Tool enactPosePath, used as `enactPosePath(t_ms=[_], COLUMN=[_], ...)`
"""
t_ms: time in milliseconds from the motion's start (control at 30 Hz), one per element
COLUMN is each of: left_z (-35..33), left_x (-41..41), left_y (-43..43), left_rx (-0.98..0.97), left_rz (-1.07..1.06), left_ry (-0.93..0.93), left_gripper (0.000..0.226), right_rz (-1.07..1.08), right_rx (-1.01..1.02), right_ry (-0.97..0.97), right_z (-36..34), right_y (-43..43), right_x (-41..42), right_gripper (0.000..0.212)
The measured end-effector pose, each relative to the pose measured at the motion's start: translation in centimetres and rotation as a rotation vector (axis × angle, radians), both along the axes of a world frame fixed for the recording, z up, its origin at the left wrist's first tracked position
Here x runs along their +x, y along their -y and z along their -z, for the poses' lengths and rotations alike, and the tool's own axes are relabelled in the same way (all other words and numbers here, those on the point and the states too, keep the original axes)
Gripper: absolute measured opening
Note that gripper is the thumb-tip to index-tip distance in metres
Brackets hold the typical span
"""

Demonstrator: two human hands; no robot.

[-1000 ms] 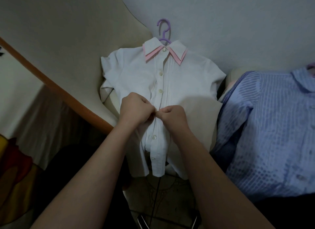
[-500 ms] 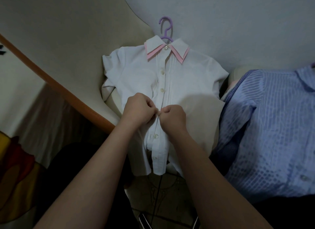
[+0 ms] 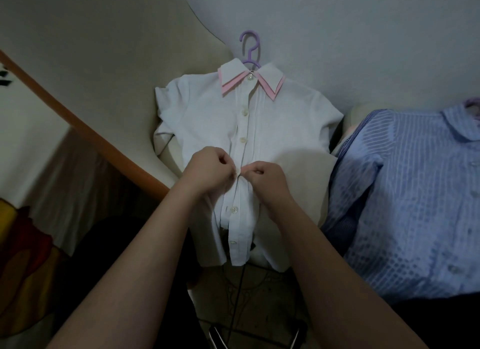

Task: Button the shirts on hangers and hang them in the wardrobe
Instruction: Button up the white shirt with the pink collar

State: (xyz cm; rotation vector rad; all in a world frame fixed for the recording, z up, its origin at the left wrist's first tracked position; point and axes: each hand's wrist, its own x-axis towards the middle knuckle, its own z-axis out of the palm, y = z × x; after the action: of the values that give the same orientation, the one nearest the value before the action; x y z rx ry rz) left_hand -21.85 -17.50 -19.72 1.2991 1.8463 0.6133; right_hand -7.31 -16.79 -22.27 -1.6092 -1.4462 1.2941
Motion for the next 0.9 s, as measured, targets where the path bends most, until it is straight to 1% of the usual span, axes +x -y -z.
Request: enactPosePath(t_ms=[33,133,167,267,333,400,467,533,600,667,800,900], left_z=[-0.3,-0.7,-0.8,-0.3,0.1,0.6,0.9,1.5,1.9,2.2,2.3,2.2], left_x=[0.1,0.9,1.2,1.5,1.3,1.4,1.6,2.0,2.5,2.8,2.7,2.5], left_y=[0.6,2.8,3.6,5.5,6.6,7.6,8.5,9.0,9.3,9.6,9.8,9.9], left_rx=[0.046,0.144,0.14,0.039,0.035,0.057,0.07,0.081,0.112,0.15,0.185,0.185], left_rz=[0.008,-0.017,-0.004,0.081,0.088,0.084,0.074,0.073,0.062,0.033,0.05,0.04], left_ry=[-0.06,-0.139,-0.159,-0.272,-0.316,-0.351,-0.366,-0.393,-0.422,-0.437,-0.416,-0.386], left_gripper=[0.002,0.005,0.006,0.013,0.015,0.018,0.024,0.035,0.043,0.042,0.03,0.027], right_rz=[-0.022,-0.087,-0.105,-0.144,-0.19,-0.282,-0.341,-0.338,-0.347,-0.363,-0.348,-0.329], right_rx=[0.011,0.079,0.124,0.279,0.401,0.467,0.466,0.467,0.396,0.327,0.342,0.269], right_ry=[0.017,0.054,0.082,0.204,0.284,0.367,0.402,0.383,0.394,0.416,0.429,0.437], right_z=[-0.2,-0.8,-1.0,-0.8,-0.2,1.0,1.7,1.7,1.2,0.8,0.9,0.6], right_y=[0.1,0.7,1.1,2.9,4.5,5.6,6.5,6.5,6.1,6.1,6.6,6.2], right_x=[0.1,0.4,0.5,0.7,1.0,1.3,1.7,1.7,1.6,1.6,1.3,1.1], right_gripper=[0.018,0.017,0.017,0.015,0.009,0.008,0.011,0.014,0.016,0.017,0.013,0.016])
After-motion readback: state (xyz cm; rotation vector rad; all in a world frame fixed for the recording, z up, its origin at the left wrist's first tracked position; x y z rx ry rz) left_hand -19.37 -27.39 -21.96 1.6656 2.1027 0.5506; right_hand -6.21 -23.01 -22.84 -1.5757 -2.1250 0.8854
